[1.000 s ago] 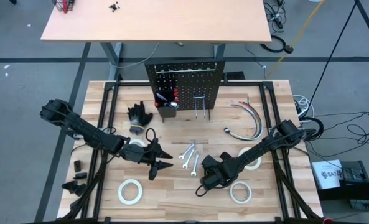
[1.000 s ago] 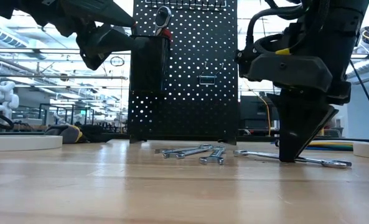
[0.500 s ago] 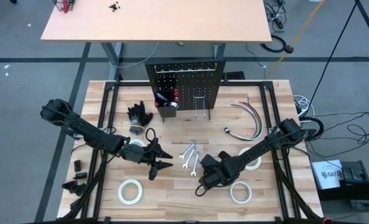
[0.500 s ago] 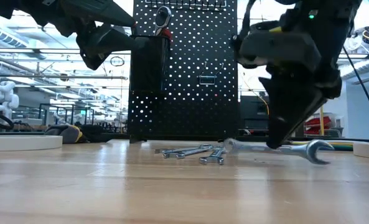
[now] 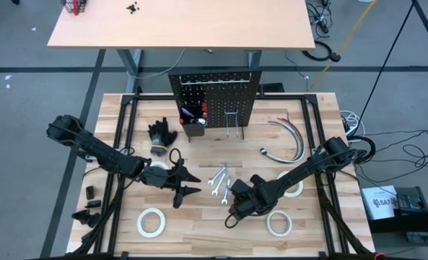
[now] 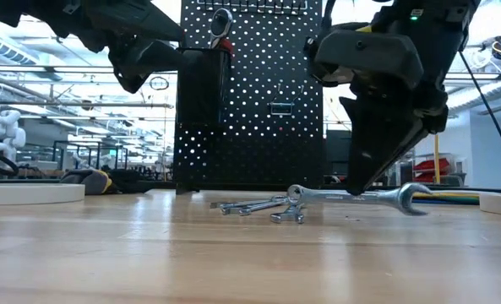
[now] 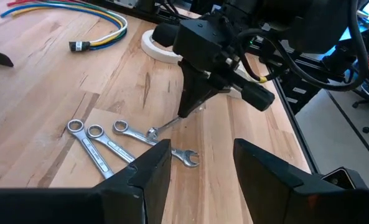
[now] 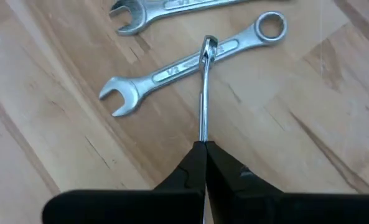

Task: Hang tools onto peg board
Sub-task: Hang the wrench on the peg board

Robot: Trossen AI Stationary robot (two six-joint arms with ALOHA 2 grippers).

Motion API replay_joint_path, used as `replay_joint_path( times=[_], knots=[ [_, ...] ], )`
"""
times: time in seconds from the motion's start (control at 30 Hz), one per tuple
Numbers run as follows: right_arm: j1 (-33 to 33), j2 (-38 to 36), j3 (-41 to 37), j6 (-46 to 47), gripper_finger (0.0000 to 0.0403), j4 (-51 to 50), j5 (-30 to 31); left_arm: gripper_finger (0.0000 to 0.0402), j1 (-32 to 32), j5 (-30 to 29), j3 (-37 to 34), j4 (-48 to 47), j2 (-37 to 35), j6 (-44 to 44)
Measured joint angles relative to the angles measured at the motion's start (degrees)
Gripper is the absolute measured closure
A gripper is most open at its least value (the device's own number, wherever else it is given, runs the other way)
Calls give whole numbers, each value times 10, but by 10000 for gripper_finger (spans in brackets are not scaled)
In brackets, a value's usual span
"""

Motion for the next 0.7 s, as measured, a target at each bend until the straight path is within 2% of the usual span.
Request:
replay_joint_path(
  times=[0.7],
  knots=[
    [-1, 12, 1, -6, 402, 10, 2, 226, 6, 0, 0, 0, 0, 2]
  ],
)
